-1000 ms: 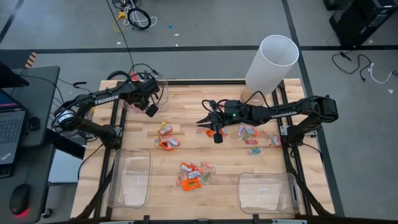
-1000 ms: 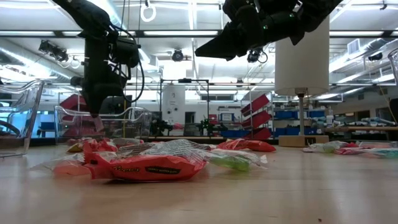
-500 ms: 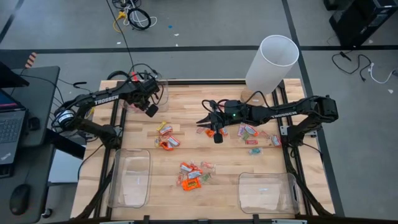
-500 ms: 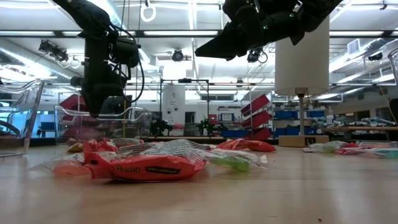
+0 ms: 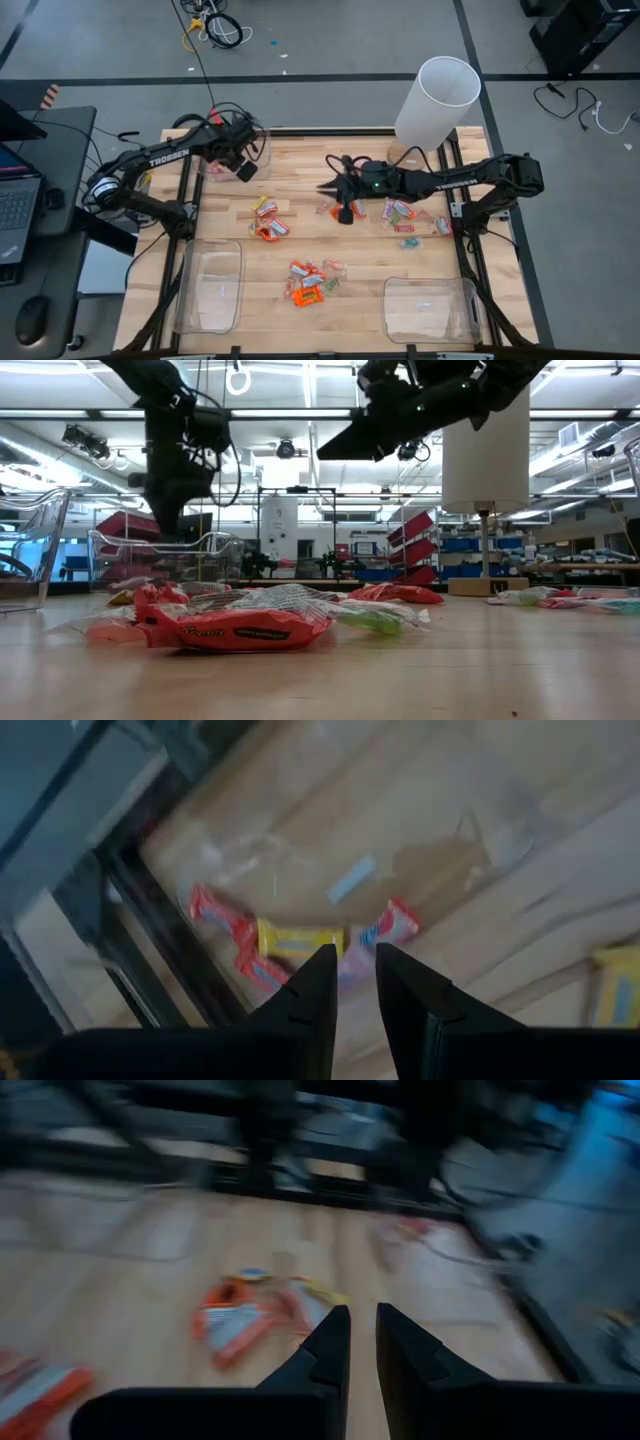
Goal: Sort candy
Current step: Put the yellow candy into the top left transparent bin
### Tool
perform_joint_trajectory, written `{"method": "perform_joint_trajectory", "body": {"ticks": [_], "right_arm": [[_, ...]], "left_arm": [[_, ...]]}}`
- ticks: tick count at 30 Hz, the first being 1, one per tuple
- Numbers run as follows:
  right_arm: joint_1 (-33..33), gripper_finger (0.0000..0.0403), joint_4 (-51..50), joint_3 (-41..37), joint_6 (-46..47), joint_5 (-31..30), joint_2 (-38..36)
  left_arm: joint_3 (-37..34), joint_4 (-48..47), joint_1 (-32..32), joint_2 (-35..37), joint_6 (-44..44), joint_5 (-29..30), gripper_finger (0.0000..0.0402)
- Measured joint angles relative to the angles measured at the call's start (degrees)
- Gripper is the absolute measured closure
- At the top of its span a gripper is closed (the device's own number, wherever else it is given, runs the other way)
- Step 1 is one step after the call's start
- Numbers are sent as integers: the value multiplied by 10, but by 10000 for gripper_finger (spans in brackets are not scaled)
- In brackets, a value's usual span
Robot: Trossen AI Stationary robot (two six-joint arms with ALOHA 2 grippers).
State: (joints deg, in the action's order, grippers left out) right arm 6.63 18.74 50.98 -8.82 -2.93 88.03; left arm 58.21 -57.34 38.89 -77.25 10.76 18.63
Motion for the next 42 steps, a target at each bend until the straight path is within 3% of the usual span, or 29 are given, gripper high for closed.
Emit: {"method": "perform_joint_trajectory", "body": {"ticks": [6,10,16,42], "right_arm": [[6,364,-11,0,101,-113,0],[36,364,-56,1,235,-106,0],[68,364,-146,1,328,-94,0],[70,364,-279,68,300,-140,0]], "left_arm": [[54,11,-14,3,-30,1,325],[71,46,-41,13,-47,1,325],[77,96,-88,35,-74,0,325],[77,200,-236,154,-93,0,325]]}}
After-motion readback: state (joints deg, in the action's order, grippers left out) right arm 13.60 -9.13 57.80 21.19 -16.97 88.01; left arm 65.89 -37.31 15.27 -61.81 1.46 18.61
